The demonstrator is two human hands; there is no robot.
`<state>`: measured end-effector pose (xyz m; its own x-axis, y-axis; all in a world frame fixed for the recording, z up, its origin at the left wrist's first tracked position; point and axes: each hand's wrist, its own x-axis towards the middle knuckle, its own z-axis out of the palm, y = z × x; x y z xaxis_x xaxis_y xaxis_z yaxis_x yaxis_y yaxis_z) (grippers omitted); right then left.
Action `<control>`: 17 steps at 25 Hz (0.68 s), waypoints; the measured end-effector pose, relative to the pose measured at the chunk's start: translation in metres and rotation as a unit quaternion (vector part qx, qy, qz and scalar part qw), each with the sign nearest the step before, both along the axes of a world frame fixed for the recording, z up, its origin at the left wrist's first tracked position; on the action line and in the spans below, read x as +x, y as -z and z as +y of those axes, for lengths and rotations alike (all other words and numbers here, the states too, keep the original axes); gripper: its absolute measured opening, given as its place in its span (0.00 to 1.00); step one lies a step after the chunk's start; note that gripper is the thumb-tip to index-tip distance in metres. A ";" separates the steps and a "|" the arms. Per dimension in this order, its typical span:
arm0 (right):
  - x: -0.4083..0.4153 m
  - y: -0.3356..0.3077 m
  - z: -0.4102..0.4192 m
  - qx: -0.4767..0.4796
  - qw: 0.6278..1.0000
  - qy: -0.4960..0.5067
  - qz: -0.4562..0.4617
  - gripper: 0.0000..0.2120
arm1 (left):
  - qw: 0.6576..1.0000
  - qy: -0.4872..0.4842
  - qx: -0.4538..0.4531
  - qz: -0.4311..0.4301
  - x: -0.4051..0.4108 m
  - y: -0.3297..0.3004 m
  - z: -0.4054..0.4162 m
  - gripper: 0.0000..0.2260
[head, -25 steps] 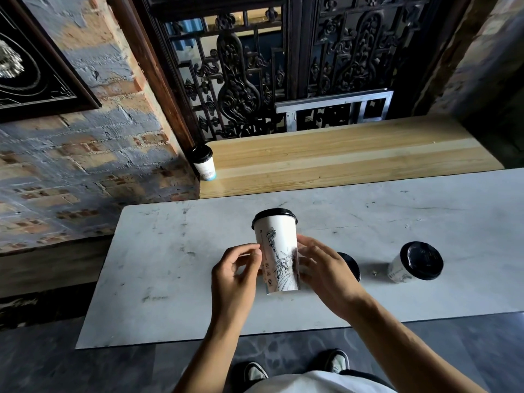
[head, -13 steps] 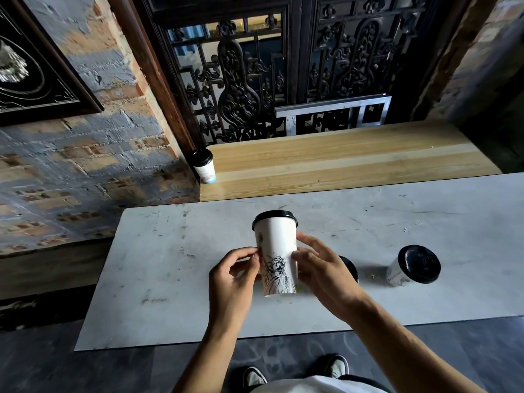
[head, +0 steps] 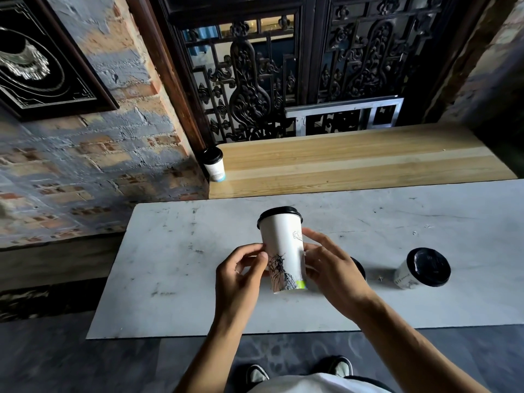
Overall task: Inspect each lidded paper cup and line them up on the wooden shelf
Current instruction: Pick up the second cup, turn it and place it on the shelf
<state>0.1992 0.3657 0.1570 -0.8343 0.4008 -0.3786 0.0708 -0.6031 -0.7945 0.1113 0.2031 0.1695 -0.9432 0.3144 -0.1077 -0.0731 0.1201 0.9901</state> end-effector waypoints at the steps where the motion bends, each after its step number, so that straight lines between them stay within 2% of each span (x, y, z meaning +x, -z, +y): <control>1: 0.001 -0.001 0.001 0.000 1.000 0.001 -0.002 0.19 | 1.000 -0.003 0.008 -0.009 0.001 -0.002 0.000 0.09; 6: 0.001 0.000 0.001 0.016 1.000 -0.001 0.010 0.21 | 0.999 0.004 0.030 -0.029 0.006 -0.004 0.000 0.03; 10: 0.002 0.003 -0.002 0.008 1.000 0.007 0.013 0.21 | 0.999 0.003 0.026 -0.027 0.005 0.002 -0.003 0.03; 13: 0.002 0.006 -0.005 -0.020 1.000 -0.005 0.014 0.24 | 0.999 -0.004 0.017 -0.037 0.005 0.004 -0.003 0.07; 17: 0.000 0.004 -0.008 -0.014 1.000 -0.025 0.005 0.20 | 0.999 -0.008 0.008 -0.049 0.004 0.005 -0.003 0.08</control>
